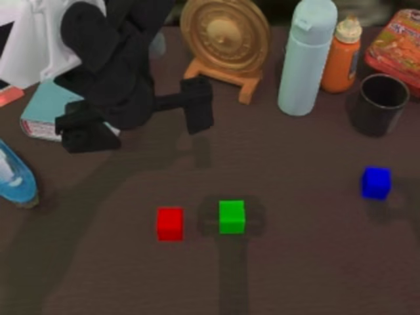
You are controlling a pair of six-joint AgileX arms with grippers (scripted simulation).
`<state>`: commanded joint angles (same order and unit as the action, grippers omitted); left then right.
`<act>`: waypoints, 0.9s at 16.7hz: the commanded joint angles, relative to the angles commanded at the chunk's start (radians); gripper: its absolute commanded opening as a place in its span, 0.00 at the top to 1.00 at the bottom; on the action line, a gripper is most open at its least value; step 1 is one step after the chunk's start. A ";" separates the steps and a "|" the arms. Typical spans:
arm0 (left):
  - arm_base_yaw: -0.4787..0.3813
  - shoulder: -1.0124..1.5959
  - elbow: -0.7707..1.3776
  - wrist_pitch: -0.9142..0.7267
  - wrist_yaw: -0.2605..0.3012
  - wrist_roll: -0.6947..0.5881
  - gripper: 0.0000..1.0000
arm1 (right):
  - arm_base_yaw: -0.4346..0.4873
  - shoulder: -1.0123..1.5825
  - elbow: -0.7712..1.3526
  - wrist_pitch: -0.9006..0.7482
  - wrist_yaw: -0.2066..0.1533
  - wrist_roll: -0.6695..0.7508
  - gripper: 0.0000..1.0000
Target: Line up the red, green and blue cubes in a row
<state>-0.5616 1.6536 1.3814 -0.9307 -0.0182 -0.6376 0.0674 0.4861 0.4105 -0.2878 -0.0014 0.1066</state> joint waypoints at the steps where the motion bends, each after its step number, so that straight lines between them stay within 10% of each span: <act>1: 0.036 -0.092 -0.081 0.049 -0.001 0.028 0.00 | 0.009 0.098 0.068 -0.050 0.001 0.017 0.00; 15: 0.505 -1.414 -1.197 0.784 0.009 0.529 0.00 | 0.130 1.318 0.936 -0.696 0.006 0.236 0.00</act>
<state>-0.0562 0.2397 0.1840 -0.1466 -0.0087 -0.1090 0.1972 1.8041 1.3469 -0.9843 0.0044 0.3426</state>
